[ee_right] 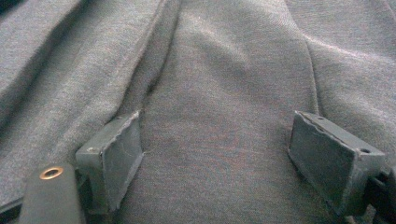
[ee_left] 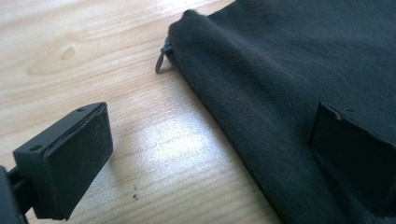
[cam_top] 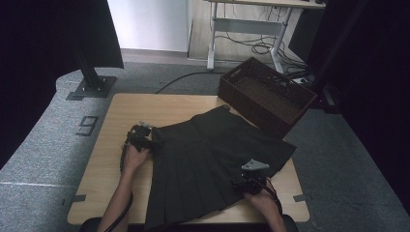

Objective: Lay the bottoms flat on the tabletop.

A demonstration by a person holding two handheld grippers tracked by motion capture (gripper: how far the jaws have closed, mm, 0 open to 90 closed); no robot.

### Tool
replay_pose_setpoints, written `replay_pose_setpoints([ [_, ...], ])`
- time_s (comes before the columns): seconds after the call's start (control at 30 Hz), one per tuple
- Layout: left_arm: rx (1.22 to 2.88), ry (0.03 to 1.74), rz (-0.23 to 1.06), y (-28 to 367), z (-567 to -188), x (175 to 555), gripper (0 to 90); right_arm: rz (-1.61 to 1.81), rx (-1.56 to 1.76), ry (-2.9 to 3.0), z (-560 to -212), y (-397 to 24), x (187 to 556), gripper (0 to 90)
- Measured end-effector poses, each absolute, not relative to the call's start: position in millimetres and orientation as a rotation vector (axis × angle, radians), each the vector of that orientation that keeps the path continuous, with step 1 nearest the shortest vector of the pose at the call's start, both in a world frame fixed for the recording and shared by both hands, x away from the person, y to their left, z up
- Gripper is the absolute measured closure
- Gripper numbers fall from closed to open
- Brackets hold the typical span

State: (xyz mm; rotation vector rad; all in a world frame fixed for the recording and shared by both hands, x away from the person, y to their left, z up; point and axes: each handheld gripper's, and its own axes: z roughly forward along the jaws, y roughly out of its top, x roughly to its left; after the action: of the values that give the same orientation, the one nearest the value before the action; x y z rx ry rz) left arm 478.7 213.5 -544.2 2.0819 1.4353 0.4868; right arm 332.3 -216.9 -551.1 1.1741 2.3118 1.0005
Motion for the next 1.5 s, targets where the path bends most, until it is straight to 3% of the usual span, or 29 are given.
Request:
replay_pose_setpoints([
  [0.47, 2.022, 1.441, 0.525, 236, -548, 499, 0.0, 1.004, 1.153, 2.331, -551, -204, 366, 17.7],
  [0.8, 2.016, 1.421, 0.532, 235, -547, 493, 5.8, 0.943, 1.056, 2.405, -534, -207, 361, 20.9],
  [1.1, 2.016, 1.427, 0.537, 234, -547, 492, 6.9, 1.060, 0.927, 2.516, -506, -189, 342, 13.5],
  [1.27, 2.010, 1.433, 0.540, 233, -547, 491, 7.1, 1.086, 0.803, 2.576, -506, -159, 330, 0.6],
  [1.5, 2.005, 1.436, 0.539, 233, -547, 492, 6.9, 1.116, 0.669, 2.651, -509, -121, 318, 0.0],
])
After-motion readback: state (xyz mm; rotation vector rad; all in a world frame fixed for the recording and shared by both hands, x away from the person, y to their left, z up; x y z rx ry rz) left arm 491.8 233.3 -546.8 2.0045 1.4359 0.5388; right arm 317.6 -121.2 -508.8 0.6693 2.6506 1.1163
